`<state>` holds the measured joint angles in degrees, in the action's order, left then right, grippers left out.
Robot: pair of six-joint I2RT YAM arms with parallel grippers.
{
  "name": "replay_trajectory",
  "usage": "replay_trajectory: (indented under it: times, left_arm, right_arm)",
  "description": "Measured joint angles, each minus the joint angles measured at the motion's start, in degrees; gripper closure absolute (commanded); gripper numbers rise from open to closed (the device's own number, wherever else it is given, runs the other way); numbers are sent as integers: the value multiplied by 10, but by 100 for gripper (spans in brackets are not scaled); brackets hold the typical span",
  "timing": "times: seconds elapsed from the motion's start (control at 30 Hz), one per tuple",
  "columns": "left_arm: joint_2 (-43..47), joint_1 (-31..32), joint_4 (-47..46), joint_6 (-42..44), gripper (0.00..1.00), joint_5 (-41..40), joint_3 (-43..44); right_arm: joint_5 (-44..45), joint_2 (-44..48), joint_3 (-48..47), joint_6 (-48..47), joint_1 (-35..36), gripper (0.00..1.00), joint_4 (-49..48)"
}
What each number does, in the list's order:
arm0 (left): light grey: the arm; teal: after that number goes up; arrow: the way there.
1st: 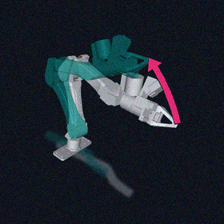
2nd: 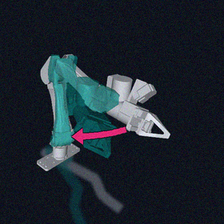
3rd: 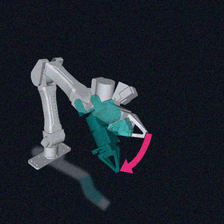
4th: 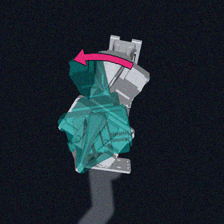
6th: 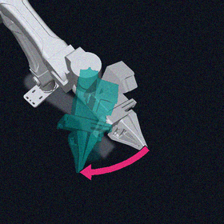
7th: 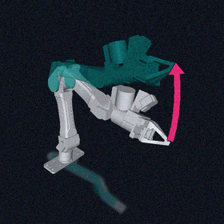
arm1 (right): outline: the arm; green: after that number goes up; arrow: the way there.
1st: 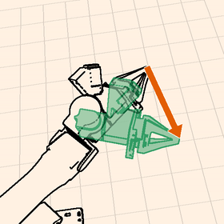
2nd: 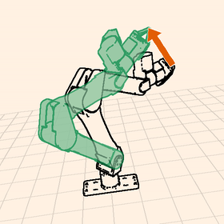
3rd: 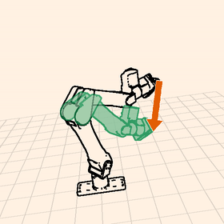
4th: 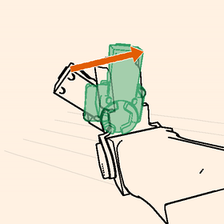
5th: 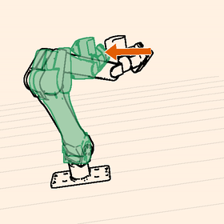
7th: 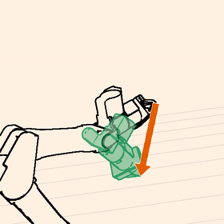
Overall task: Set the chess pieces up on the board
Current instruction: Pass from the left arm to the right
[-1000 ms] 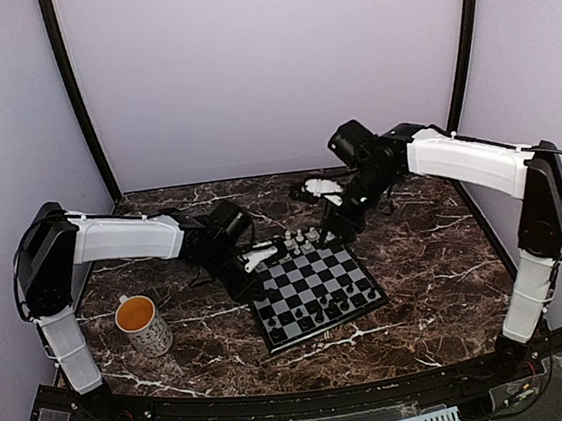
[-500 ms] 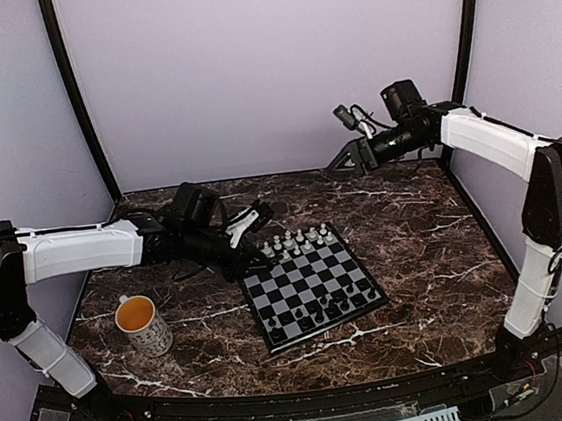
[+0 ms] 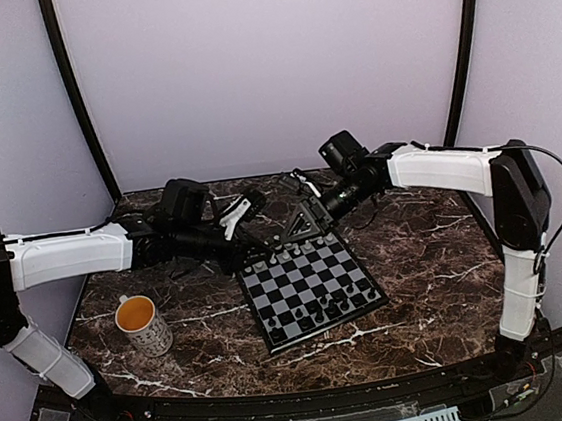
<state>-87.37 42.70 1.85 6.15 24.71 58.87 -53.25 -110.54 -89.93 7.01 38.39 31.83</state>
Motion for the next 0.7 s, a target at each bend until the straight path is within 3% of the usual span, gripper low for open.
replay_trajectory:
  times: [0.37,0.7]
  left_arm:
    - [2,0,-1,0,83,-10,0]
    - [2,0,0,0,83,-12,0]
  right_arm:
    - [-48,-20,-14,37,17,55,-30]
    - [-70,-36,-15,59,21,79,-50]
